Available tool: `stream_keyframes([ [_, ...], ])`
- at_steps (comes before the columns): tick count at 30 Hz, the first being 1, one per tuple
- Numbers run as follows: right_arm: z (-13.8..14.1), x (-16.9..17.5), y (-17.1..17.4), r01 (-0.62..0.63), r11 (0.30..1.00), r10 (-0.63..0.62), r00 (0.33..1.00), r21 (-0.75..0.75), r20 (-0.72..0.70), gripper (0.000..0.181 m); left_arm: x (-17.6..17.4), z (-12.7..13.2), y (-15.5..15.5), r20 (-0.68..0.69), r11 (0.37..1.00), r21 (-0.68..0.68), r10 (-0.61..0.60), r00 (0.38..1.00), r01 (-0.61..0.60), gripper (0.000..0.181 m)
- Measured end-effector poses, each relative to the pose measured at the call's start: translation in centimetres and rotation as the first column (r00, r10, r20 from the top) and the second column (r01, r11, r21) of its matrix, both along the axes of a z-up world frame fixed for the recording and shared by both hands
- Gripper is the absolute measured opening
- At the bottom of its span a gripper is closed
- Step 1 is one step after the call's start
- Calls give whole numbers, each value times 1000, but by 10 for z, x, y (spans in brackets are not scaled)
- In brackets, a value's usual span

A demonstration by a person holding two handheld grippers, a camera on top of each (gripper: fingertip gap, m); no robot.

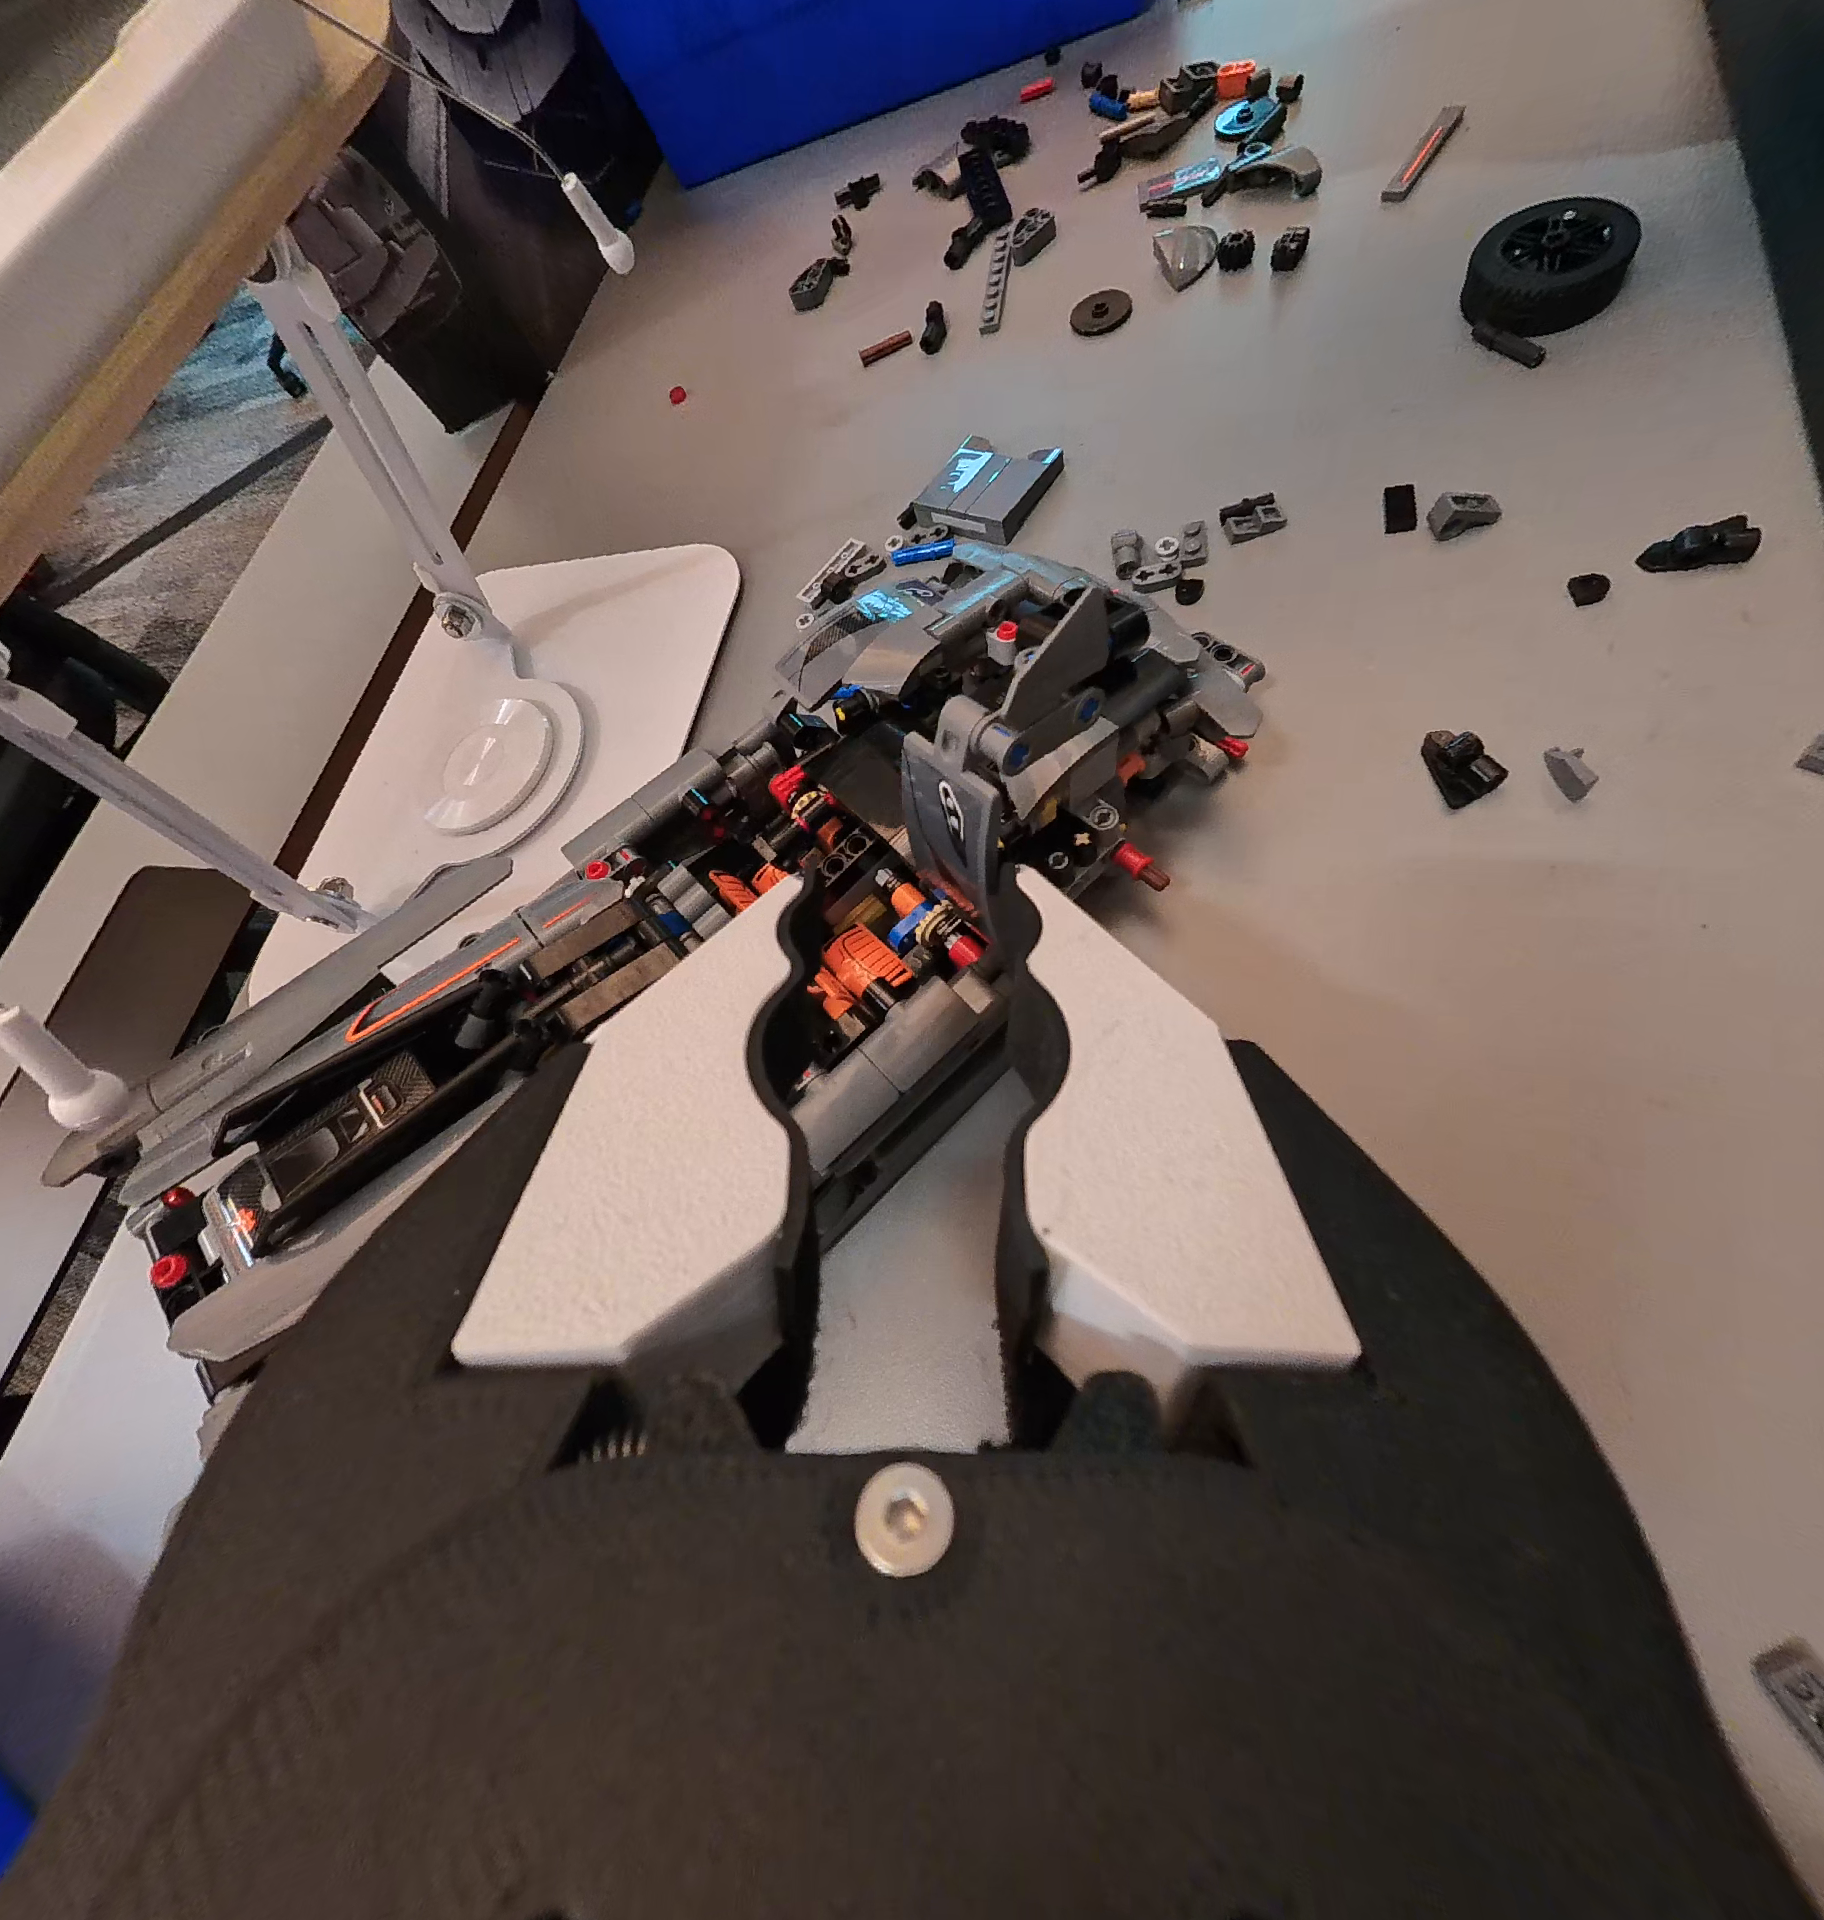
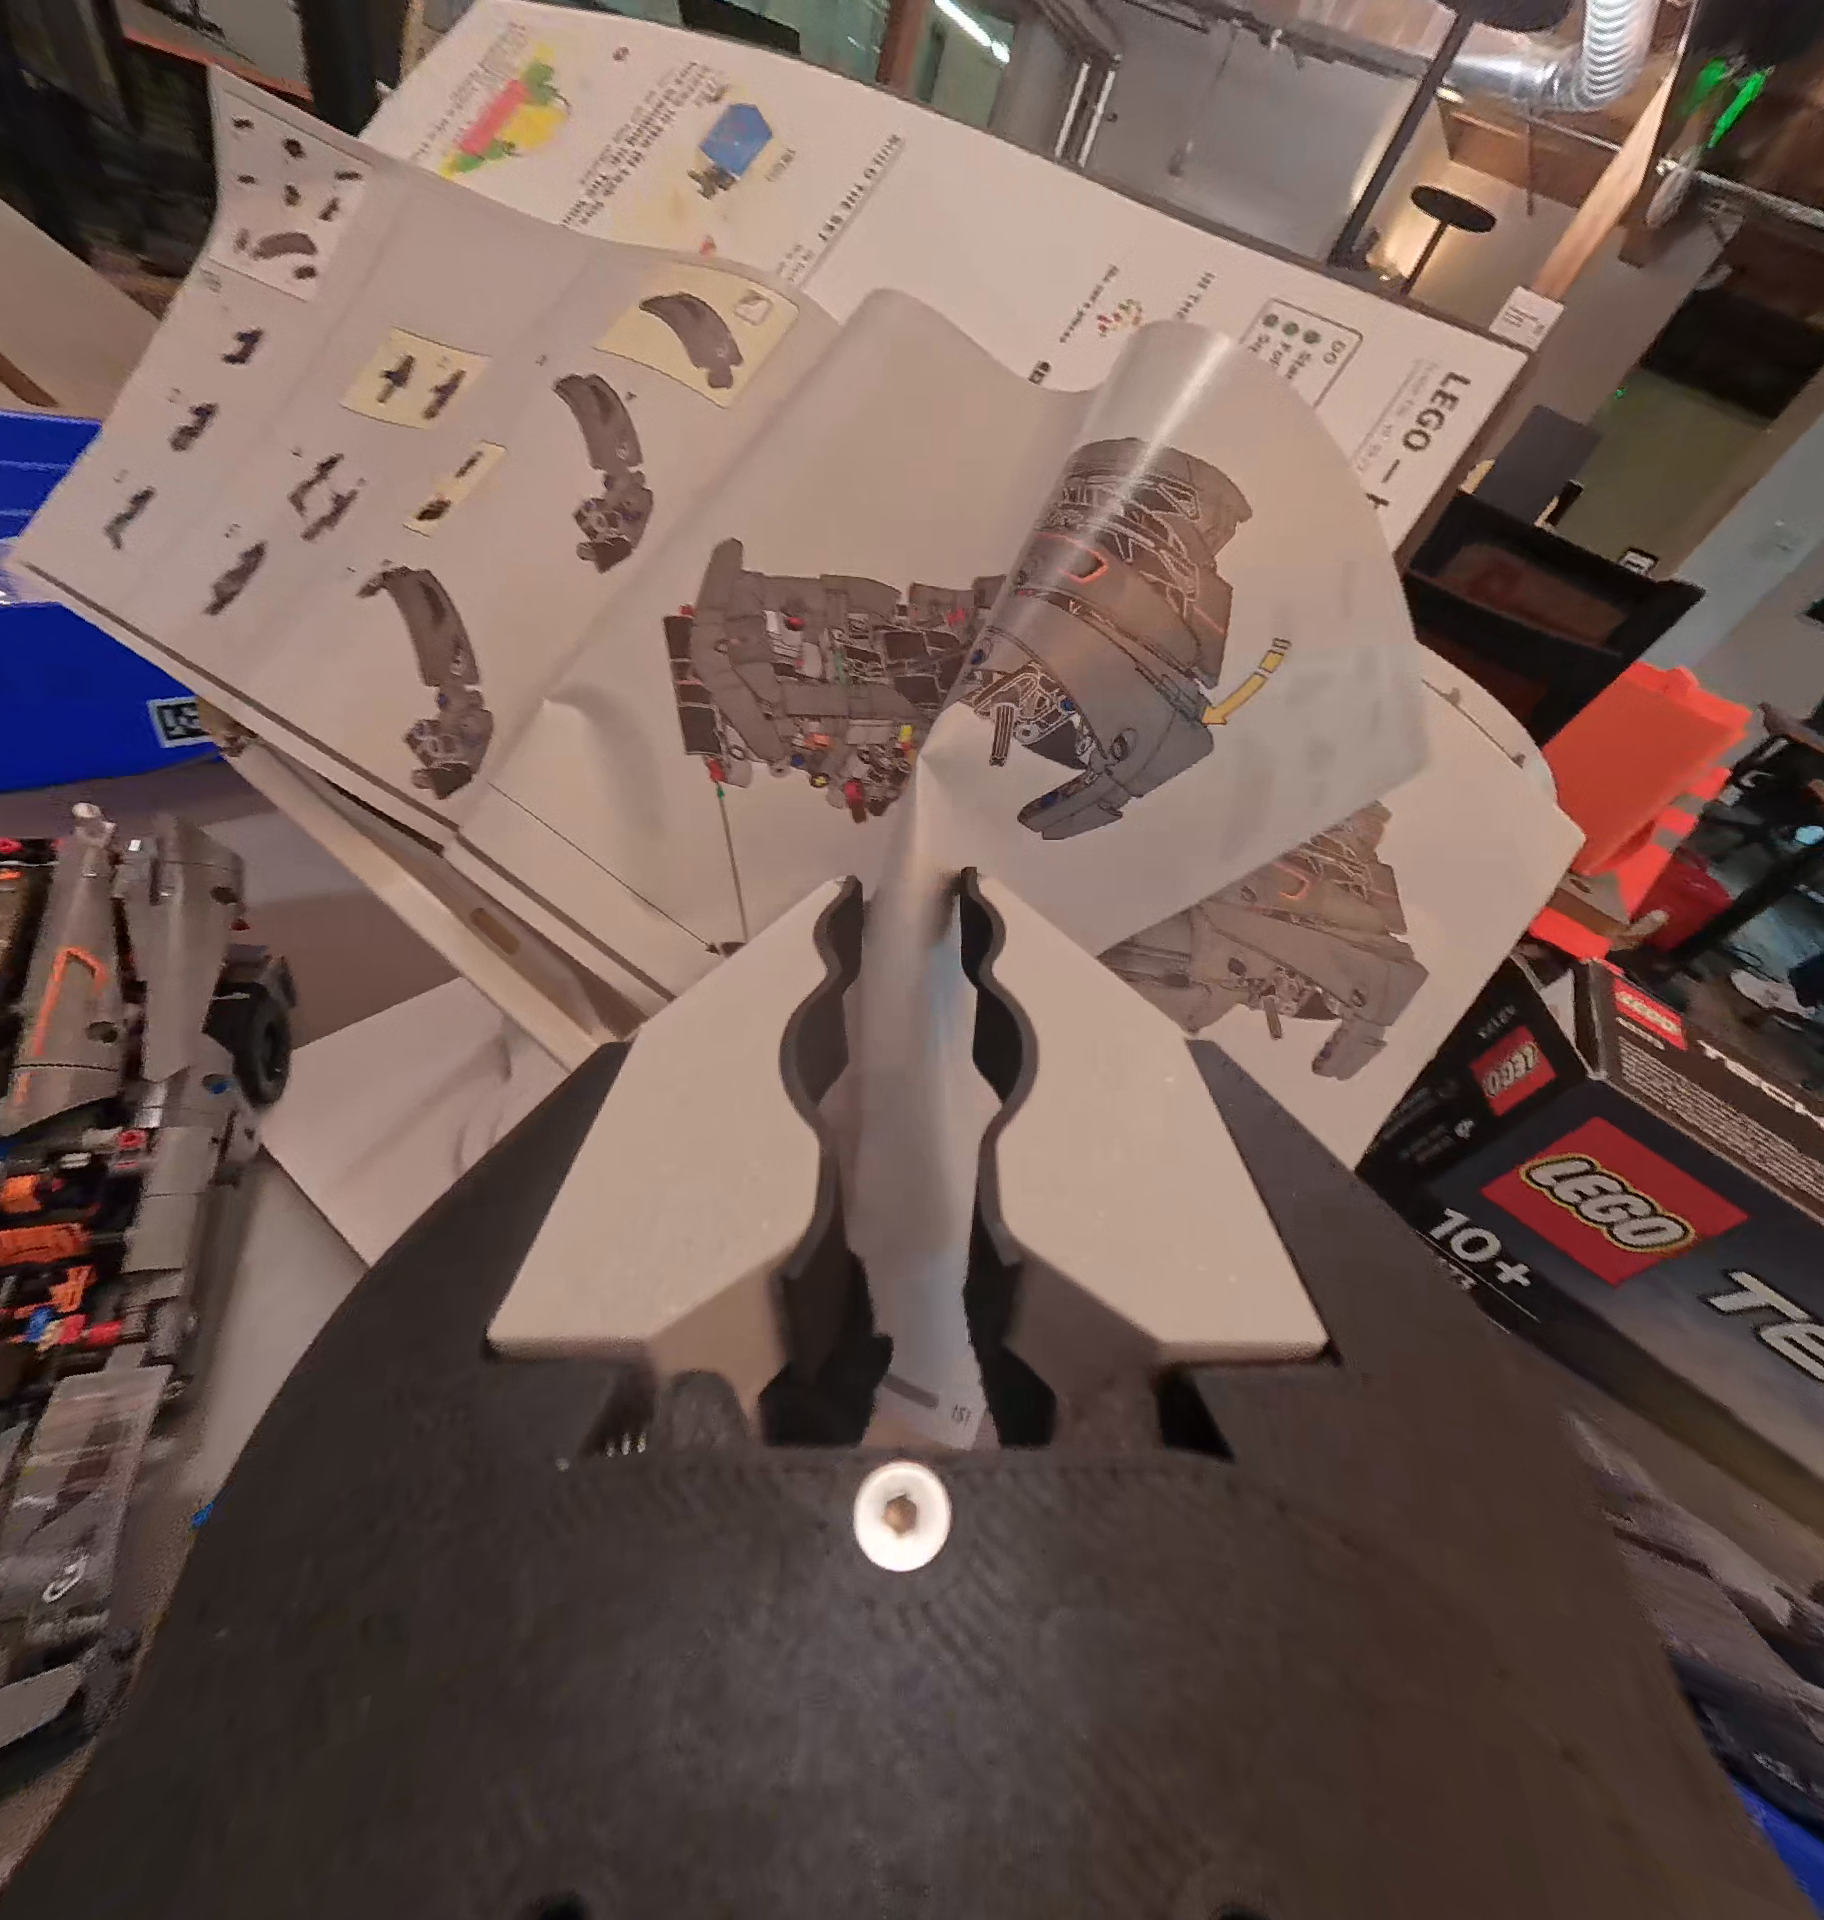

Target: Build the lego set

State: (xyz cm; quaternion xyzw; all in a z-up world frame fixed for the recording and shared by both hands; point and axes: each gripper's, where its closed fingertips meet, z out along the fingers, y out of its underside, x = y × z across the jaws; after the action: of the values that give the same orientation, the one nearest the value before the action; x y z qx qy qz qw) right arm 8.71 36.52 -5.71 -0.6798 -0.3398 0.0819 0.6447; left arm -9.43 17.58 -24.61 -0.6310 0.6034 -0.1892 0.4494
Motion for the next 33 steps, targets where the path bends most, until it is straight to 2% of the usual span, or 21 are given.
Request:
stream_keyframes([
  [4, -1, -15, -8, -74, 997, 73, 997, -32, -29, 7, 0, 0, 0, 0, 1000, 0, -1, 1000, 1, 30],
  [15, 22, -73, -43, -291, 956, 282, 946, -34, -161, 7, 1, 0, 0, 3, 1000, -3, -2, 1000, 2, 30],
  [23, 13, -139, -69, -410, 912, 405, 906, -24, -126, 5, 1, 0, 0, 6, 1000, -5, -3, 1000, 3, 30],
  [25, 10, -156, -72, -390, 921, 389, 919, -8, -69, 7, 3, -2, 0, 7, 1000, -11, -7, 1000, 7, 29],
  [28, 13, -194, -87, -412, 911, 413, 910, 31, -40, 20, 3, -5, 0, -1, 1000, -16, -8, 1000, 8, 29],
  [29, 8, -210, -93, -441, 898, 440, 897, -1, -42, 29, 3, -6, 0, -4, 1000, -14, -7, 1000, 7, 30],
  [31, -5, -240, -109, -497, 867, 497, 868, -46, -7, 35, 2, -5, 1, -3, 1000, -15, -2, 1000, 2, 30],
  [33, -16, -259, -123, -508, 860, 510, 858, -46, 57, 57, 0, -5, 1, 0, 1000, -16, 0, 1000, 0, 30],
])
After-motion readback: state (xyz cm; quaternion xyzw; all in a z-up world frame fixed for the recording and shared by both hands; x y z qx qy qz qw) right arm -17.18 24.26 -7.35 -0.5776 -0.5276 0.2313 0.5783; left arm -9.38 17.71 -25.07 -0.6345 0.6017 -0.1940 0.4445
